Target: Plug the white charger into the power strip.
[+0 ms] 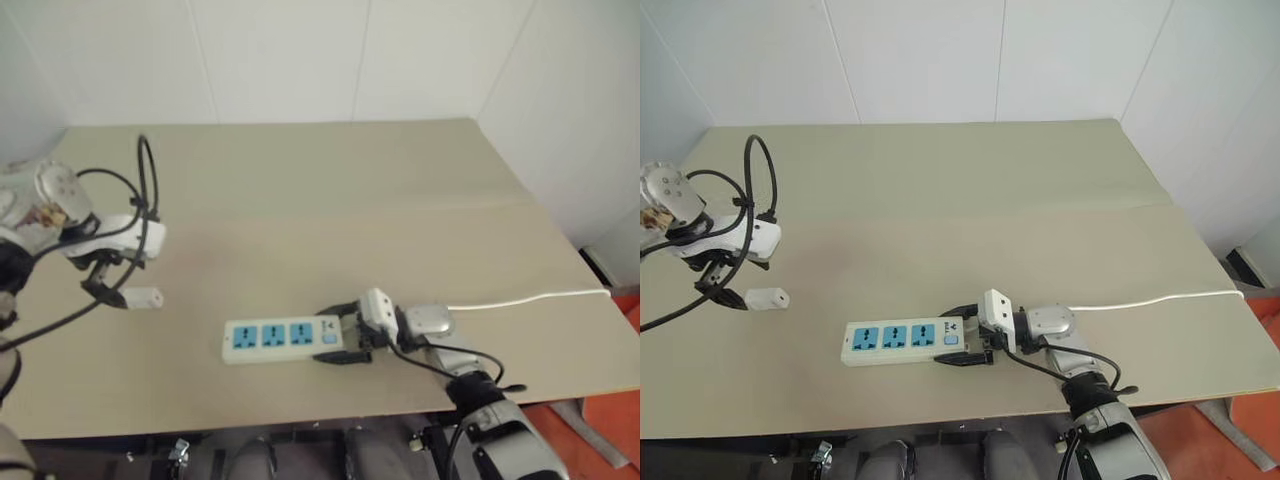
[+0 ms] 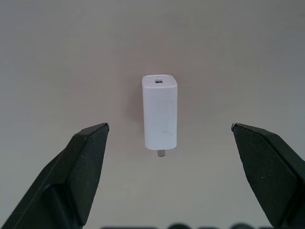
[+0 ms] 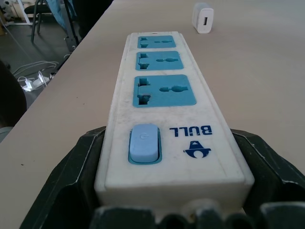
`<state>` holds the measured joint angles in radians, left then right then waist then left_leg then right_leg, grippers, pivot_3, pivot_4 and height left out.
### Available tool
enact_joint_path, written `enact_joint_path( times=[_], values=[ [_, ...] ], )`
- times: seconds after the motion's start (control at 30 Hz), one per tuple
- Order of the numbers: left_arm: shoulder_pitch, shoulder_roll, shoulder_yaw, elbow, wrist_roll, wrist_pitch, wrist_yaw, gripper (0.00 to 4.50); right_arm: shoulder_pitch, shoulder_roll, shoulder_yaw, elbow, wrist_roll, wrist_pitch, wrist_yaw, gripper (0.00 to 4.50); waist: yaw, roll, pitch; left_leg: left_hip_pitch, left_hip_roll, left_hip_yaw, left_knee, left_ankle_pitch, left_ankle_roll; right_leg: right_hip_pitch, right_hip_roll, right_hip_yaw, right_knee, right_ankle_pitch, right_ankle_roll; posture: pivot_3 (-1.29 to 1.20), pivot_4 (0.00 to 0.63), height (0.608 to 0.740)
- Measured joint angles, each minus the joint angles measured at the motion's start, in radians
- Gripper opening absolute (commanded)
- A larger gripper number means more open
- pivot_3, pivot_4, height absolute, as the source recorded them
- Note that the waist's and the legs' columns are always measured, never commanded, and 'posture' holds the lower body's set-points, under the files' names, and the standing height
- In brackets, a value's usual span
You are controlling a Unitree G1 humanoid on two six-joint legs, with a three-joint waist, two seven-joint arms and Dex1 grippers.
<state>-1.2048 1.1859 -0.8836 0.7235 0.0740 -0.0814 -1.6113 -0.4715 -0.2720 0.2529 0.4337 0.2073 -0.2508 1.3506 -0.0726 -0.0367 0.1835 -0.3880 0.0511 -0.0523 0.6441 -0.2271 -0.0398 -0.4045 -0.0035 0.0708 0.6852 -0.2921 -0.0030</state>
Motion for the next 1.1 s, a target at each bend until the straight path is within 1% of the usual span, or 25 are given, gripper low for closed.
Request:
enact_joint_path(
  times=[0.2, 0.37, 0.53, 0.73, 1.1],
  values=[
    [0.004, -0.007, -0.006, 0.027, 0.007, -0.008, 0.0, 4.5, 0.009, -0.001, 0.0, -0.019, -0.002, 0.02, -0.009, 3.44, 0.002, 0.0, 0.0, 0.0, 0.0, 0.0, 0.0, 0.0, 0.0, 0.0, 0.0, 0.0, 0.001, 0.0, 0.0, 0.0, 0.15, 0.74],
    [0.067, -0.071, 0.014, 0.059, 0.082, -0.014, 0.0, 4.5, 0.014, 0.001, 0.001, -0.032, -0.007, 0.033, -0.017, 3.44, 0.001, 0.0, 0.0, 0.0, 0.0, 0.0, 0.001, 0.0, 0.0, 0.0, 0.0, 0.0, 0.001, 0.0, 0.0, 0.0, 0.15, 0.74],
    [0.076, -0.125, 0.08, 0.087, 0.152, -0.029, 0.0, 4.5, 0.028, 0.003, 0.001, -0.053, -0.008, 0.044, -0.034, 3.44, 0.001, 0.0, 0.0, 0.001, 0.0, 0.0, 0.001, 0.0, 0.0, 0.0, 0.0, 0.0, 0.002, 0.0, 0.0, 0.0, 0.15, 0.74],
    [0.085, -0.193, 0.122, 0.15, 0.243, -0.062, 0.023, 4.5, 0.046, 0.006, 0.001, -0.079, -0.007, 0.063, -0.052, 3.44, 0.0, -0.001, 0.0, 0.001, 0.0, 0.0, 0.001, 0.0, 0.0, 0.0, 0.0, 0.0, 0.002, 0.0, 0.0, 0.0, 0.15, 0.74],
    [0.1, -0.253, 0.215, 0.22, 0.36, -0.116, 0.09, 4.5, 0.077, 0.003, 0.007, -0.118, -0.007, 0.084, -0.075, 3.44, 0.004, 0.001, -0.002, 0.005, -0.001, 0.0, 0.001, 0.0, 0.001, 0.003, -0.001, 0.0, 0.005, 0.0, 0.0, 0.0, 0.15, 0.74]
  ],
)
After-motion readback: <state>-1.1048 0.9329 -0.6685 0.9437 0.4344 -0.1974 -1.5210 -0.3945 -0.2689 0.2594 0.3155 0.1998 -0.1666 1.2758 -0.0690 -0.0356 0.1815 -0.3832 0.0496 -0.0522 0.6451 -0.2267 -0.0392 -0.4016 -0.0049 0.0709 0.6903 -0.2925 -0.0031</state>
